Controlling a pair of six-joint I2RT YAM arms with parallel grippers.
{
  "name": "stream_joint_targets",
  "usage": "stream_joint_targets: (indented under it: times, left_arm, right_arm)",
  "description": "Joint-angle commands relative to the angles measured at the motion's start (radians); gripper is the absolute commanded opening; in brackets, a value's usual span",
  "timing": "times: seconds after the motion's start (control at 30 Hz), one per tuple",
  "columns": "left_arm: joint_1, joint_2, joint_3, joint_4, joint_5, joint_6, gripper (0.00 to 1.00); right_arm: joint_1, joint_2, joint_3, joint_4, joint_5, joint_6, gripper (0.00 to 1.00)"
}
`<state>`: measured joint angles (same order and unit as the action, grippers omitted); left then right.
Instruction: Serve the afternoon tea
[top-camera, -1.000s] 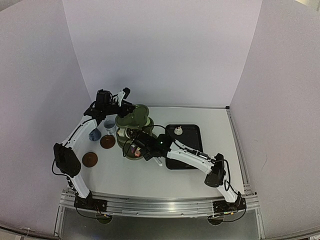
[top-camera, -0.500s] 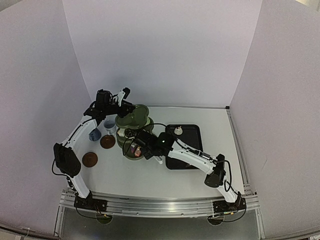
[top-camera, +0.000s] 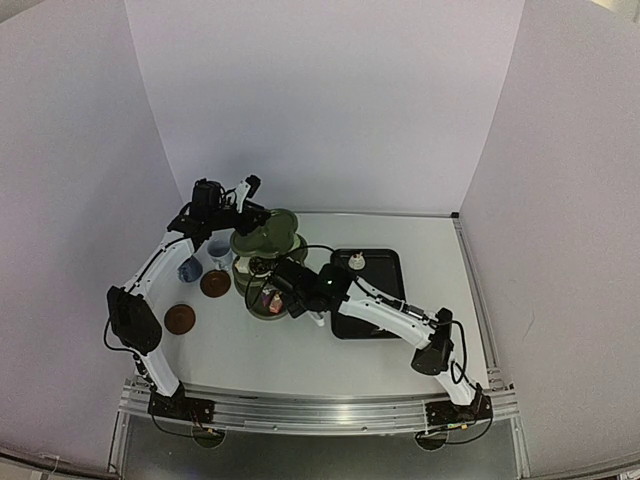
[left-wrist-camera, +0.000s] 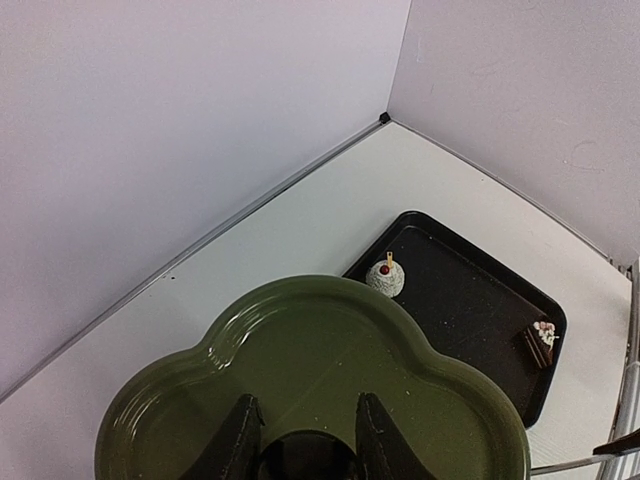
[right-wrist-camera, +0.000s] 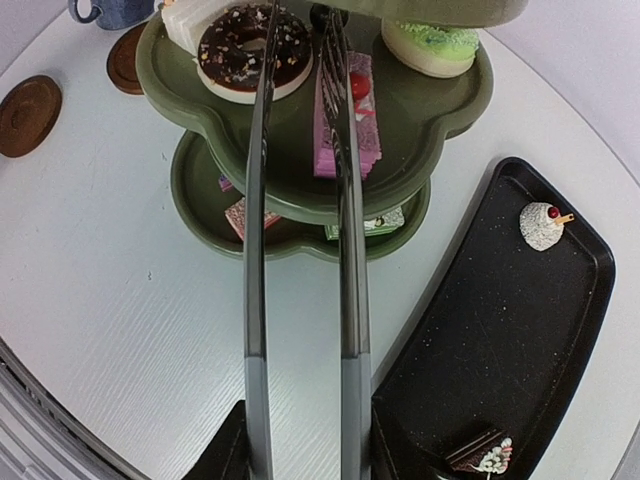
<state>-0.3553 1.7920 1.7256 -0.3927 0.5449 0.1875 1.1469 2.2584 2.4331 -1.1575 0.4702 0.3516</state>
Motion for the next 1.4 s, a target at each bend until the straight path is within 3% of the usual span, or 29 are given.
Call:
stream_joint_targets:
  times: [0.0, 0.3, 0.83, 1.03, 1.17, 1.37]
  left_arm:
    - [-0.005, -0.041, -0.003, -0.061, -0.036, 0.027, 0.35]
    - [-0.005, -0.043, 0.038, -0.078, -0.042, 0.040, 0.56]
    - [-0.005, -0.094, 0.117, -0.093, -0.014, 0.070, 0.81]
    - [0.014, -0.212, 0.089, -0.148, -0.084, 0.093, 0.86]
    - [0.086, -0.322, 0.025, -0.168, -0.135, 0.037, 0.87]
    - [0.177, -0.506, -0.160, -0.166, -0.298, 0.002, 0.88]
  right_arm:
    - [0.005, -0.151, -0.040, 0.061, -0.007, 0.042, 0.31]
    - [0.005, -0.242, -0.159, 0.080, -0.067, 0.060, 0.31]
    - [-0.029, -0.484, -0.496, 0.077, -0.067, 0.206, 0.30]
    - [-0.146, -0.572, -0.652, 0.078, -0.059, 0.277, 0.30]
    - [-0.248, -0.591, -0.726, 0.084, -0.061, 0.277, 0.30]
    - [-0.367, -0.546, -0.751, 0.131, -0.119, 0.221, 0.30]
